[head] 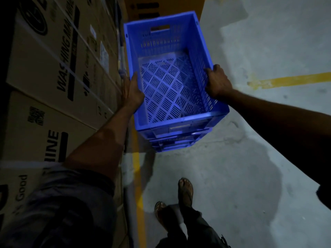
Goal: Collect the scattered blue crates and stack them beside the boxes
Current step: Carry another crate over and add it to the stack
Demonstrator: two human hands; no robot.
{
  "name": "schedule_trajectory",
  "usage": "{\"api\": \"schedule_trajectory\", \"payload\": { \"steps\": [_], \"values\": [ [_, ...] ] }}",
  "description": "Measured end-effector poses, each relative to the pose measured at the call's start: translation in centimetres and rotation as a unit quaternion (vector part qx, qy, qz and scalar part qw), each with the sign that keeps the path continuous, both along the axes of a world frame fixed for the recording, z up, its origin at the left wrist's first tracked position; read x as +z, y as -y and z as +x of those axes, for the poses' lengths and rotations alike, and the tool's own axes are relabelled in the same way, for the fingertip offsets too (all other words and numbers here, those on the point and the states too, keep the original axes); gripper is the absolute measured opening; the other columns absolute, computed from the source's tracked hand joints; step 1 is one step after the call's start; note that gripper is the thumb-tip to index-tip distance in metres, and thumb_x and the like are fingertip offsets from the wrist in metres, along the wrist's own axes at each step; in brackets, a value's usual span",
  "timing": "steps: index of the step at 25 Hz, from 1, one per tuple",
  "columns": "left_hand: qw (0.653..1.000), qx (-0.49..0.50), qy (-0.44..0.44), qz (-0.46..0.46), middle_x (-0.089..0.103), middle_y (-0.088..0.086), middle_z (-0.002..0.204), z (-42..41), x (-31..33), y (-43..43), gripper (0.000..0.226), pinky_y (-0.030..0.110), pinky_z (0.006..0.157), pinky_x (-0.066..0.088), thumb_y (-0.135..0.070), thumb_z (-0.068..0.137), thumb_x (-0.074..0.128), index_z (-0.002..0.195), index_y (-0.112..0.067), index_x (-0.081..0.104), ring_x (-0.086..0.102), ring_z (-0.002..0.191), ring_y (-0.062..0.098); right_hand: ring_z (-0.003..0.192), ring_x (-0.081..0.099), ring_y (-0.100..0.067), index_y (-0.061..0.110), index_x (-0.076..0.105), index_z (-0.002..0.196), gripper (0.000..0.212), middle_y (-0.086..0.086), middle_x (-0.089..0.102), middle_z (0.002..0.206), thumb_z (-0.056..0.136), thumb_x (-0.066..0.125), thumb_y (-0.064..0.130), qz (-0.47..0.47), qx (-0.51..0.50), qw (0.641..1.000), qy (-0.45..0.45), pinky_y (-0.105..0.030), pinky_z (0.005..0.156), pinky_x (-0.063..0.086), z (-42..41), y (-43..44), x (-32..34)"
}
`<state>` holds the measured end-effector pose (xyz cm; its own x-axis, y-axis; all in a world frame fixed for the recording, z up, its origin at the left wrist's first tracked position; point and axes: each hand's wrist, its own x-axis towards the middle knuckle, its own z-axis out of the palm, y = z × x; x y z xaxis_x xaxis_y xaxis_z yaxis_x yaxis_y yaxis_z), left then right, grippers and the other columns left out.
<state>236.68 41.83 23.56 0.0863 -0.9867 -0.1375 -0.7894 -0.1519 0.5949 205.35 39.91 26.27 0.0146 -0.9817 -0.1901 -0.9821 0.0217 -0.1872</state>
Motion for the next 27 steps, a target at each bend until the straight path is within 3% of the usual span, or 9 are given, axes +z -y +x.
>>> {"api": "schedule_trajectory", "payload": {
  "steps": [2, 6, 13, 17, 20, 22, 23, 25, 27],
  "values": [
    [1.000, 0.003, -0.009, 0.013, 0.015, 0.018, 0.163, 0.0, -0.4, 0.1, 0.074, 0.039, 0.080, 0.043, 0.002, 0.093, 0.052, 0.157, -0.017, 0.020, 0.038, 0.139, 0.033, 0.121, 0.047, -0.047, 0.008, 0.040, 0.144, 0.060, -0.024, 0.036, 0.138, 0.088, 0.060, 0.012, 0.002, 0.002, 1.000, 0.001, -0.053, 0.094, 0.048, -0.1, 0.0, -0.4],
    [0.999, 0.017, -0.009, 0.030, 0.017, 0.018, 0.162, 0.2, -1.6, -0.2, 0.071, 0.045, 0.104, 0.043, -0.001, 0.095, 0.048, 0.158, -0.020, 0.019, 0.026, 0.146, 0.038, 0.122, 0.046, -0.047, 0.009, 0.040, 0.143, 0.057, -0.024, 0.036, 0.137, 0.088, 0.058, 0.012, 0.014, -0.006, 1.000, 0.014, -0.053, 0.096, 0.049, 0.0, -0.8, -2.3],
    [0.999, 0.042, -0.025, -0.011, 0.028, 0.013, 0.160, -1.5, -1.1, -1.2, 0.067, 0.036, 0.090, 0.045, 0.004, 0.096, 0.045, 0.156, -0.018, 0.026, 0.042, 0.136, 0.032, 0.123, 0.047, -0.047, 0.014, 0.038, 0.147, 0.065, -0.022, 0.034, 0.141, 0.087, 0.062, 0.016, 0.029, -0.010, 0.999, 0.018, -0.052, 0.100, 0.047, -1.0, -1.0, -3.9],
    [0.996, 0.048, -0.061, -0.034, 0.034, 0.012, 0.158, -1.7, -1.5, -1.4, 0.064, 0.043, 0.101, 0.047, 0.006, 0.095, 0.045, 0.155, -0.014, 0.029, 0.042, 0.138, 0.034, 0.121, 0.048, -0.048, 0.013, 0.040, 0.145, 0.064, -0.023, 0.035, 0.141, 0.085, 0.062, 0.015, 0.014, -0.006, 1.000, 0.015, -0.054, 0.099, 0.048, -1.2, -0.1, -3.7],
    [0.996, 0.051, -0.070, -0.034, 0.038, 0.011, 0.156, -2.0, -1.5, -1.3, 0.065, 0.042, 0.089, 0.050, 0.005, 0.096, 0.045, 0.155, -0.015, 0.029, 0.049, 0.129, 0.036, 0.118, 0.050, -0.049, 0.013, 0.040, 0.144, 0.060, -0.023, 0.036, 0.139, 0.087, 0.060, 0.017, 0.013, -0.003, 1.000, 0.012, -0.056, 0.098, 0.049, -1.6, -0.1, -3.6],
    [0.996, 0.042, -0.068, -0.028, 0.039, 0.013, 0.155, -1.9, -1.4, -1.0, 0.064, 0.043, 0.090, 0.051, 0.005, 0.095, 0.045, 0.155, -0.014, 0.029, 0.052, 0.124, 0.037, 0.119, 0.049, -0.049, 0.014, 0.039, 0.144, 0.061, -0.022, 0.035, 0.140, 0.088, 0.061, 0.020, 0.019, -0.002, 1.000, 0.018, -0.055, 0.099, 0.048, -1.7, -0.7, -4.0],
    [0.996, 0.036, -0.073, -0.026, 0.040, 0.014, 0.154, -1.9, -1.7, -0.9, 0.064, 0.043, 0.087, 0.050, 0.005, 0.095, 0.045, 0.155, -0.013, 0.029, 0.058, 0.115, 0.033, 0.120, 0.049, -0.048, 0.014, 0.038, 0.145, 0.061, -0.022, 0.034, 0.141, 0.088, 0.061, 0.021, 0.020, -0.002, 1.000, 0.023, -0.055, 0.099, 0.048, -1.7, -1.0, -4.2],
    [0.993, 0.033, -0.110, -0.029, 0.041, 0.018, 0.152, -1.8, -2.4, -0.9, 0.063, 0.036, 0.081, 0.041, 0.007, 0.095, 0.044, 0.154, -0.010, 0.029, 0.055, 0.085, 0.005, 0.121, 0.049, -0.048, 0.012, 0.038, 0.146, 0.063, -0.021, 0.033, 0.143, 0.089, 0.063, 0.021, 0.020, -0.002, 0.999, 0.025, -0.056, 0.099, 0.049, -1.8, -1.1, -4.3],
    [0.991, 0.033, -0.128, -0.030, 0.040, 0.018, 0.153, -1.7, -2.9, -0.7, 0.063, 0.032, 0.080, 0.034, 0.007, 0.095, 0.044, 0.154, -0.010, 0.029, 0.049, 0.079, -0.001, 0.120, 0.049, -0.048, 0.011, 0.038, 0.146, 0.062, -0.021, 0.033, 0.143, 0.089, 0.062, 0.017, 0.028, -0.002, 0.999, 0.020, -0.057, 0.098, 0.050, -1.8, -1.1, -4.2]
  ]
}}
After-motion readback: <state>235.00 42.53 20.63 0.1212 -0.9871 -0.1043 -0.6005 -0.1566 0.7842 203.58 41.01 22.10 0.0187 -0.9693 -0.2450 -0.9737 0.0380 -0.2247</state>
